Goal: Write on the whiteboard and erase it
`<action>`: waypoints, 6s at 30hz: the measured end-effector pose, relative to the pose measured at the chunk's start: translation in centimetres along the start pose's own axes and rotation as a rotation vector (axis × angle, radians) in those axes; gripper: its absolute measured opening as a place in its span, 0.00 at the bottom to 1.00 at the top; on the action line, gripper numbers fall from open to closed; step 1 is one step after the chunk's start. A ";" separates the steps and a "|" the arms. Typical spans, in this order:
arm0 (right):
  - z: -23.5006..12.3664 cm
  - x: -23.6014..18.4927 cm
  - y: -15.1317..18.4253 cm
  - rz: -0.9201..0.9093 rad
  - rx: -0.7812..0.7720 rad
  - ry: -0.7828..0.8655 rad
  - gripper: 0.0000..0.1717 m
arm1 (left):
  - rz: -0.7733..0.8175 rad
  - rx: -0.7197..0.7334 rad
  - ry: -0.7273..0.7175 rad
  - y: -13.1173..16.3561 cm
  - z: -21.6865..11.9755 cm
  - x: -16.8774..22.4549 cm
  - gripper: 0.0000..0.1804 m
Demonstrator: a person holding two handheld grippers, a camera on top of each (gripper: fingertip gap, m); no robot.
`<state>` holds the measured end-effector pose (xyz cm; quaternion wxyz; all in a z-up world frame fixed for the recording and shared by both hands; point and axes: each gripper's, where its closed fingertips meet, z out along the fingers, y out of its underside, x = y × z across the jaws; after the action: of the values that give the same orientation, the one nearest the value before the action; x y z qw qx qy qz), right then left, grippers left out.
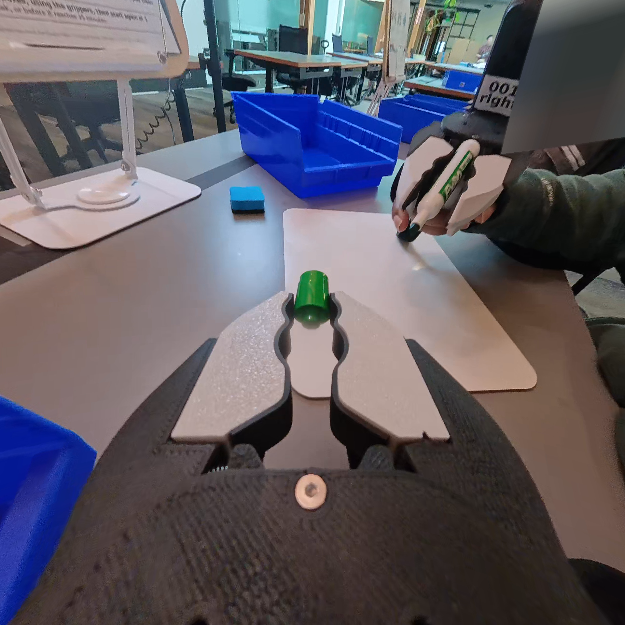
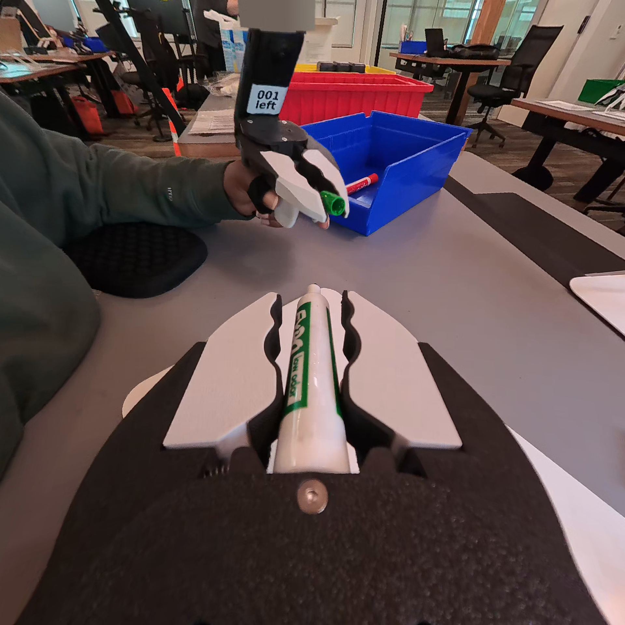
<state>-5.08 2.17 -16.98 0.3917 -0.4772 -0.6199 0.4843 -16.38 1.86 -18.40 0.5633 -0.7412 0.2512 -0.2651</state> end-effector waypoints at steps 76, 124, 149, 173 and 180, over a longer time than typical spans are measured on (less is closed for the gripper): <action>3.5 -2.1 6.3 -0.158 -0.467 -0.218 0.20 | 0.168 -0.109 -0.075 3.6 2.1 2.6 0.11; 4.4 0.5 8.4 -0.206 -0.734 -0.102 0.20 | 0.147 -0.158 -0.095 4.5 2.1 1.6 0.11; 3.3 -6.0 8.6 -0.250 -0.773 -0.251 0.20 | 0.150 -0.174 -0.091 4.7 2.2 1.6 0.11; -0.3 -0.8 9.7 -0.261 -0.875 -0.100 0.20 | 0.164 -0.198 -0.085 5.3 2.4 1.8 0.11; 0.7 -2.4 9.5 -0.293 -0.866 -0.139 0.20 | 0.163 -0.199 -0.082 5.2 2.4 1.8 0.11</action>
<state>-3.15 0.43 -26.41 0.1781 -0.4707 -0.8508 0.1510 -13.85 1.06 -23.79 0.5165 -0.7807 0.3122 -0.1618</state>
